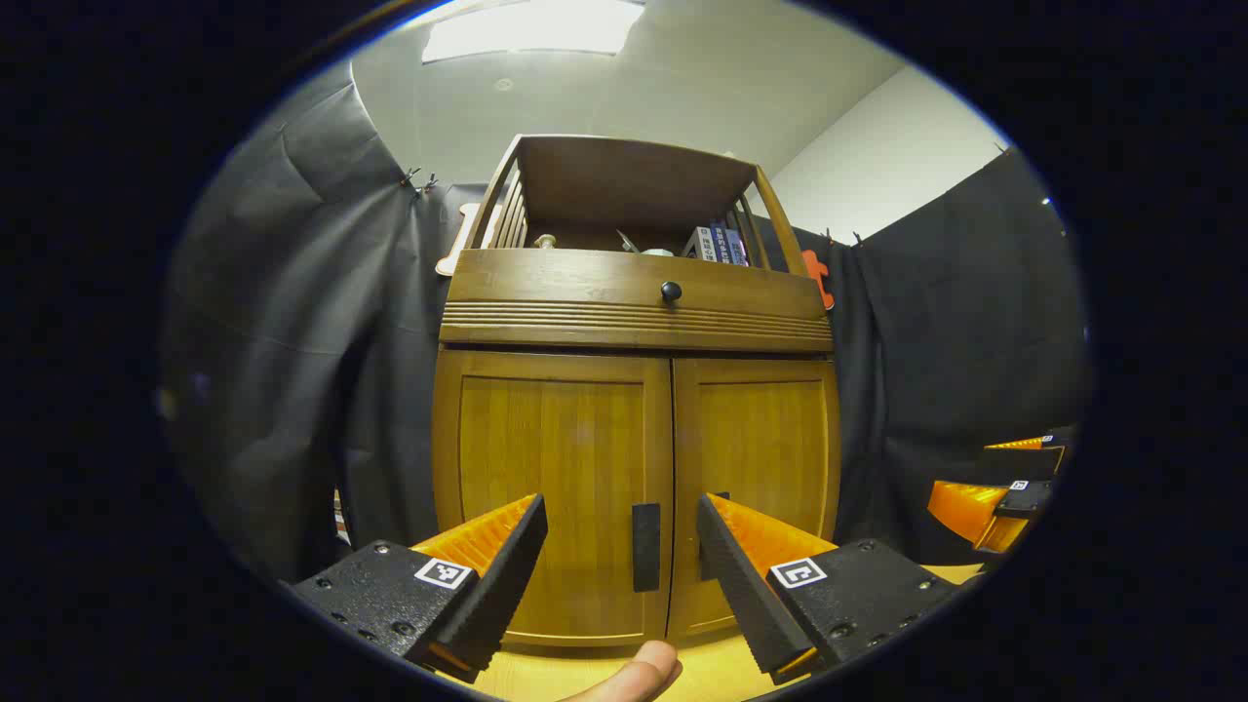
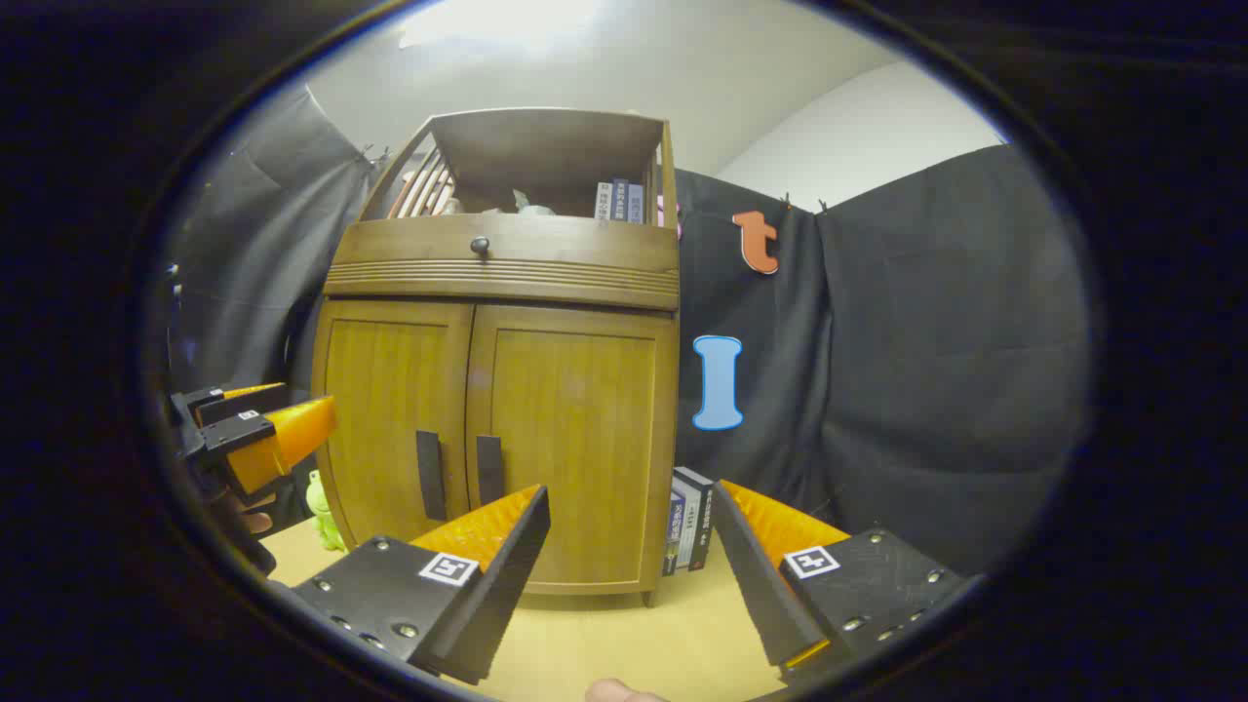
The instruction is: Open the right door of the double-door shoe cabinet with the right hand, and open the left door with the left hand.
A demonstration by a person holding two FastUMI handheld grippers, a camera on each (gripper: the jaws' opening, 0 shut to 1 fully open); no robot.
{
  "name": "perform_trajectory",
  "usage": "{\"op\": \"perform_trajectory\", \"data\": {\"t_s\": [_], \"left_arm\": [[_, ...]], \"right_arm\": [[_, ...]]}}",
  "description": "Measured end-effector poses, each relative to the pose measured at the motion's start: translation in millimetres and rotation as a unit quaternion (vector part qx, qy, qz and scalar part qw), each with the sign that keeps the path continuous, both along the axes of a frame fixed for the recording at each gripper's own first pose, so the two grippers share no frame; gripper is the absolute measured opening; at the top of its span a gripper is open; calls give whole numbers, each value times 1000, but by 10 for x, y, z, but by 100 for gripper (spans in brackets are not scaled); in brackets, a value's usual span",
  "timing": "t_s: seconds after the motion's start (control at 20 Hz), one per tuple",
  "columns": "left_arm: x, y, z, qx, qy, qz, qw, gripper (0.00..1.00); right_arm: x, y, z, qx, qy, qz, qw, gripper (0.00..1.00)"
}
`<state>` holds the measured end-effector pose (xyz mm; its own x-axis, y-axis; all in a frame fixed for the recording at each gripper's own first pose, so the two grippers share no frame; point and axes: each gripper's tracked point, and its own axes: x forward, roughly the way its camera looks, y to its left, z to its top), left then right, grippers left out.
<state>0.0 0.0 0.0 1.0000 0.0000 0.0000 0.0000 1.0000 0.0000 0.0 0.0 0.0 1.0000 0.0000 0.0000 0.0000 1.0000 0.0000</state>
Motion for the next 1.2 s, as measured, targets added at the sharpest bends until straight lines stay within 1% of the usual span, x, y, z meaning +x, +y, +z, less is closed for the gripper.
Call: {"op": "perform_trajectory", "data": {"t_s": [0.05, 0.1, 0.15, 0.2, 0.25, 0.3, 0.45, 0.5, 0.55, 0.6, 0.65, 0.7, 0.75, 0.8, 0.85, 0.9, 0.95, 1.0, 1.05, 1.1, 1.15, 1.2], "left_arm": [[4, 1, 4, 1, 1, 0, 1000, 95], [4, 5, -6, 1, 2, 2, 1000, 95], [10, 9, -6, 2, 3, 5, 1000, 93], [12, 15, -30, 3, 6, 9, 1000, 95], [21, 15, -39, 4, 8, 11, 1000, 93], [26, 17, -50, 4, 12, 11, 1000, 93], [32, 27, -71, -4, 22, 7, 1000, 93], [37, 24, -63, -7, 24, 7, 1000, 93], [39, 21, -43, -9, 23, 6, 1000, 93], [37, 15, -40, -10, 22, 6, 1000, 95], [35, 17, -31, -10, 22, 7, 1000, 93], [34, 14, -33, -11, 22, 8, 1000, 98], [39, 12, -19, -14, 20, 8, 1000, 93], [37, 14, -18, -16, 20, 9, 1000, 93], [36, 15, -6, -19, 19, 9, 1000, 93], [33, 13, 0, -21, 17, 8, 1000, 95], [35, 5, 10, -21, 16, 6, 1000, 95], [21, 0, 15, -22, 14, 2, 1000, 95], [14, 0, 11, -22, 15, 0, 1000, 95], [13, 8, -3, -21, 18, 1, 1000, 95], [27, 19, -9, -22, 20, 3, 1000, 95], [34, 17, -7, -25, 20, 3, 999, 95]], "right_arm": [[0, 5, -7, 2, 1, 2, 1000, 98], [-7, 10, -4, 5, 3, 4, 1000, 98], [-13, 5, -7, 7, 3, 4, 1000, 98], [-17, 2, -5, 8, 5, 5, 1000, 94], [-25, 1, -16, 8, 6, 6, 1000, 98], [-31, 0, -14, 8, 7, 6, 1000, 94], [-23, -1, 8, 11, 4, 6, 1000, 94], [-22, 1, 23, 13, 2, 5, 1000, 98], [-28, -4, 19, 17, 2, 4, 1000, 100], [-35, -2, 39, 20, 1, 4, 1000, 94], [-39, -5, 48, 23, 0, 4, 1000, 98], [-46, -18, 72, 24, -1, 4, 1000, 98], [-61, -52, 94, 24, -3, 3, 1000, 98], [-64, -81, 129, 24, -6, 1, 1000, 94], [-89, -111, 139, 23, -8, 2, 1000, 94], [-72, -110, 147, 24, -8, 3, 1000, 94], [-43, -97, 151, 24, -7, 7, 1000, 98], [4, -68, 141, 23, -5, 12, 1000, 94], [63, -62, 134, 22, -3, 13, 1000, 94], [136, -62, 114, 21, 1, 12, 1000, 98], [206, -61, 72, 17, 7, 12, 1000, 98], [262, -49, 55, 14, 10, 12, 1000, 94]]}}
